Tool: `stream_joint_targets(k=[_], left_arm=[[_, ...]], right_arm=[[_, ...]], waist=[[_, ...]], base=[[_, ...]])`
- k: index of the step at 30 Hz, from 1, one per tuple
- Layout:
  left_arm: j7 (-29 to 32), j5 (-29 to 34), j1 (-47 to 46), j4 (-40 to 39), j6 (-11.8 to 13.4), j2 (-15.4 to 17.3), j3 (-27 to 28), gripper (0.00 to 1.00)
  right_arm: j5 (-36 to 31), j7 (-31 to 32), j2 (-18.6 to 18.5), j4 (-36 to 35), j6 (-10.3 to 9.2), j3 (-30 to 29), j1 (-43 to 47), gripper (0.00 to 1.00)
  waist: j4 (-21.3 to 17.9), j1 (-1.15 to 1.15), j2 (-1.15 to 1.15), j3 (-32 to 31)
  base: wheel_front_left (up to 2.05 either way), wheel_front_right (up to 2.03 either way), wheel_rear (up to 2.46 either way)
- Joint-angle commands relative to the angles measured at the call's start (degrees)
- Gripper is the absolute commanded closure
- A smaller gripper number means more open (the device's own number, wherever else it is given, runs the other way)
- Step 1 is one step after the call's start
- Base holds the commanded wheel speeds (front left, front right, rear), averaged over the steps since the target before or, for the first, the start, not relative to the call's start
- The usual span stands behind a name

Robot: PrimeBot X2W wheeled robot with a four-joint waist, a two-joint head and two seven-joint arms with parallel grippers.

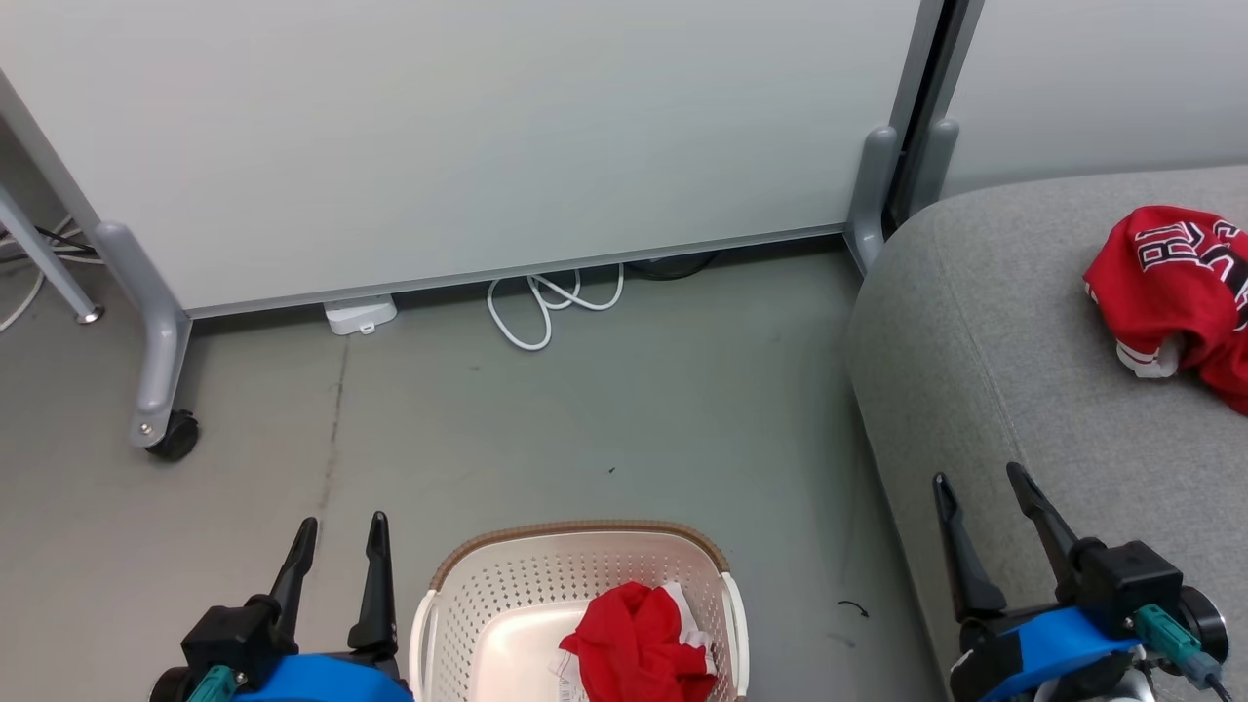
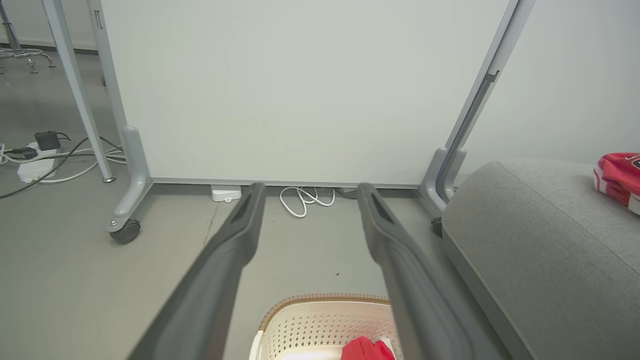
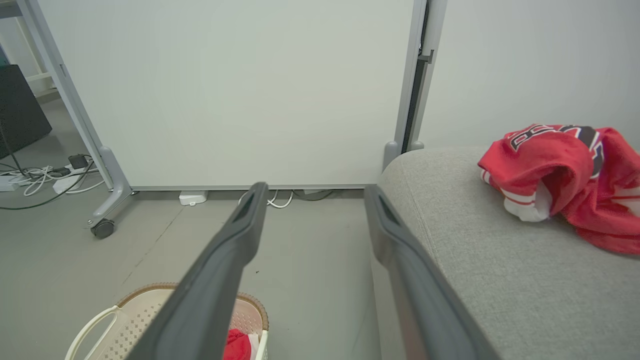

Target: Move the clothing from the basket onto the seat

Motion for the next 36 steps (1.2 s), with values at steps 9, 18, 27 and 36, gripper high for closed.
stream_joint_targets(k=[9, 18, 27, 36], left_arm=[[-0.15, -0.46, -2.89, 1.98, -0.07, 0.59, -2.09, 0.00], [-0.15, -1.66, -8.35, 7.03, -0.07, 1.27, -5.06, 0.00], [-0.16, -3.48, -15.76, 16.24, -0.07, 2.39, -8.06, 0.00], [-0.16, -4.89, -22.99, 27.15, -0.07, 3.74, -13.37, 0.00]], right_arm=[[0.53, -0.28, -0.16, -1.02, 0.01, 2.23, -2.76, 0.00], [1.17, -1.71, -0.15, -1.96, 0.01, 5.43, -7.62, 0.00], [3.01, -3.76, -0.14, -1.83, 0.01, 9.06, -13.40, 0.00], [4.22, -5.17, -0.12, -2.01, 0.01, 10.87, -16.84, 0.00]], waist=[[-1.90, 0.00, 0.00, 3.55], [-6.51, 0.00, 0.00, 12.30], [-11.55, 0.00, 0.00, 22.94], [-14.74, 0.00, 0.00, 30.75]], base=[[0.00, 0.00, 0.00], [0.00, 0.00, 0.00], [0.00, 0.00, 0.00], [0.00, 0.00, 0.00]])
